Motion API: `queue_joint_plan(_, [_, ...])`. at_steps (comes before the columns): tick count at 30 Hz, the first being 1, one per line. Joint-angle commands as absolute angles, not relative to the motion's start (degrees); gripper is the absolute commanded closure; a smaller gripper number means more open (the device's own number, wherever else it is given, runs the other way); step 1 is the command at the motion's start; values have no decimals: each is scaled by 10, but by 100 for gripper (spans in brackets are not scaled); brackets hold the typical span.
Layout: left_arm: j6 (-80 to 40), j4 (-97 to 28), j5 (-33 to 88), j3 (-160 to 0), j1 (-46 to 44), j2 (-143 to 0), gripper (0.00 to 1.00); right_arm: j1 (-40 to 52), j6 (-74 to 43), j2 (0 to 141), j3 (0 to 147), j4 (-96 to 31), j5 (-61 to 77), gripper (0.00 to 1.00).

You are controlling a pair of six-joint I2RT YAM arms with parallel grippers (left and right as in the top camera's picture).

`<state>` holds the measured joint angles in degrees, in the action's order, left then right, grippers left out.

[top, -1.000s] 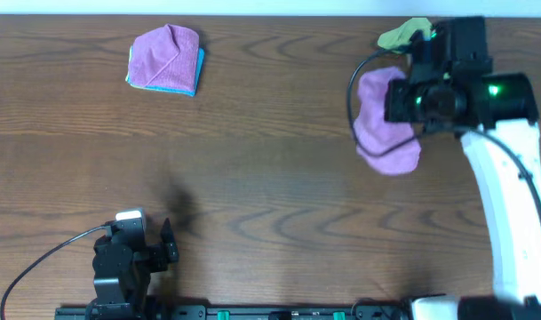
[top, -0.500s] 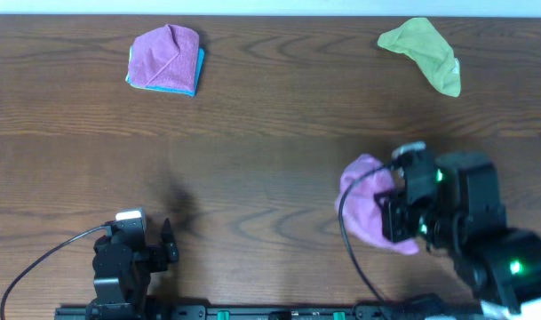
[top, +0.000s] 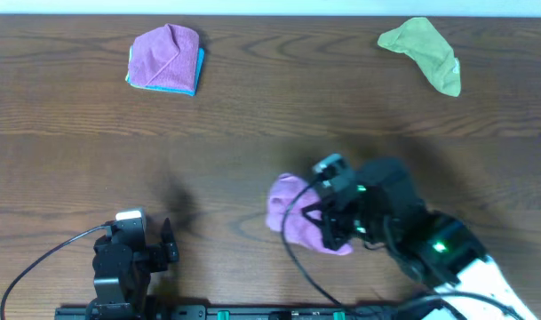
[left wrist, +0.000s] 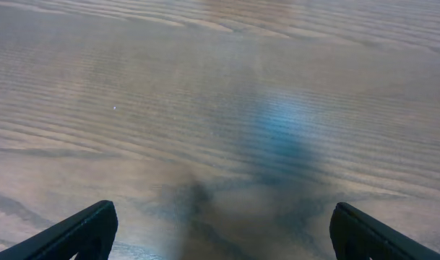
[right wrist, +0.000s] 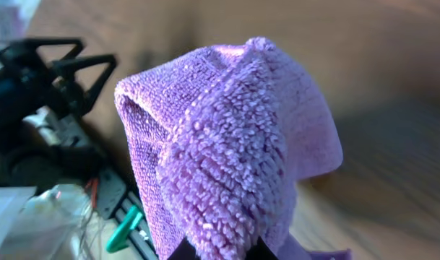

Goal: Fold the cloth
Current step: 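Drag the purple cloth toward the table center with the right gripper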

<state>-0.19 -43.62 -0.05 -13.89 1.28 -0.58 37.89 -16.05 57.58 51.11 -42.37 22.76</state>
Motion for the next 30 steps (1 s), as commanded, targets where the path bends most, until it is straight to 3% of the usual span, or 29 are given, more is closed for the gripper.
queue_joint_plan(1, [-4, -437, -6, -139, 11, -2, 5, 424, -180, 620, 508, -394, 256, 99])
queue_joint_plan(6, [-4, -437, -6, -139, 11, -2, 5, 441, -168, 693, 508, -340, 245, 99])
queue_joint_plan(10, [-4, -437, -5, -139, 11, -2, 5, 380, -127, 733, 508, -305, 117, 99])
queue_joint_plan(11, [-4, -437, -4, -139, 11, -2, 5, 349, -118, 743, 510, -292, 71, 92])
queue_joint_plan(13, [-4, -437, -4, -139, 11, -2, 5, 283, -117, 762, 516, -265, 1, 40])
queue_joint_plan(15, [-4, -437, -4, -139, 11, -2, 5, 218, -117, 773, 528, -246, -15, 1])
queue_joint_plan(19, [-4, -437, 4, -139, 11, -2, 5, 131, -117, 771, 577, -281, -4, 1])
queue_joint_plan(30, [-28, -415, 116, -139, 11, -2, 5, 134, -69, 747, 605, -450, 178, 1])
